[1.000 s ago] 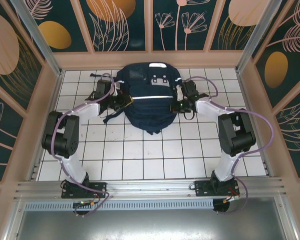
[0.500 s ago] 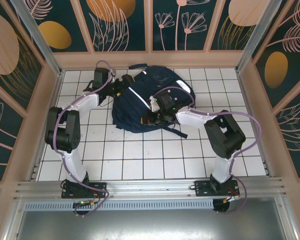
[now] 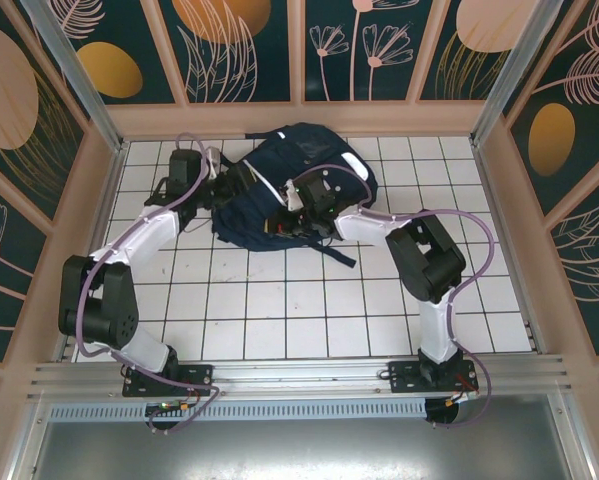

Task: Pack the student bag

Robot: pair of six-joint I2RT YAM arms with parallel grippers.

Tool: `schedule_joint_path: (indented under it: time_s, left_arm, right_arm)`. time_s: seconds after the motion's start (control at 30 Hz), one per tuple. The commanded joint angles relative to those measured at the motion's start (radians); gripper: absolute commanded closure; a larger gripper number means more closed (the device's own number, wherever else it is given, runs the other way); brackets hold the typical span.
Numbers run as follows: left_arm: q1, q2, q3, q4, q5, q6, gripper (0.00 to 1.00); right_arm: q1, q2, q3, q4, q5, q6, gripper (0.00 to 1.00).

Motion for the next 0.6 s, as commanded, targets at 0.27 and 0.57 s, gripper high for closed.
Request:
schedule_joint_path:
  time_s: [0.27, 0.57]
  left_arm:
    - [-0.032, 0.091, -0.072, 0.130, -0.012, -0.151, 0.28]
    - [-0.048, 0.230, -0.071, 0.197, 0.048, -0.151, 0.88]
  right_arm:
    - [0.090, -0.037, 0.035, 0.126, -0.045, -0.052, 1.00]
    - [0.123, -0.094, 0.004, 0.061, -0.009, -0.135, 1.00]
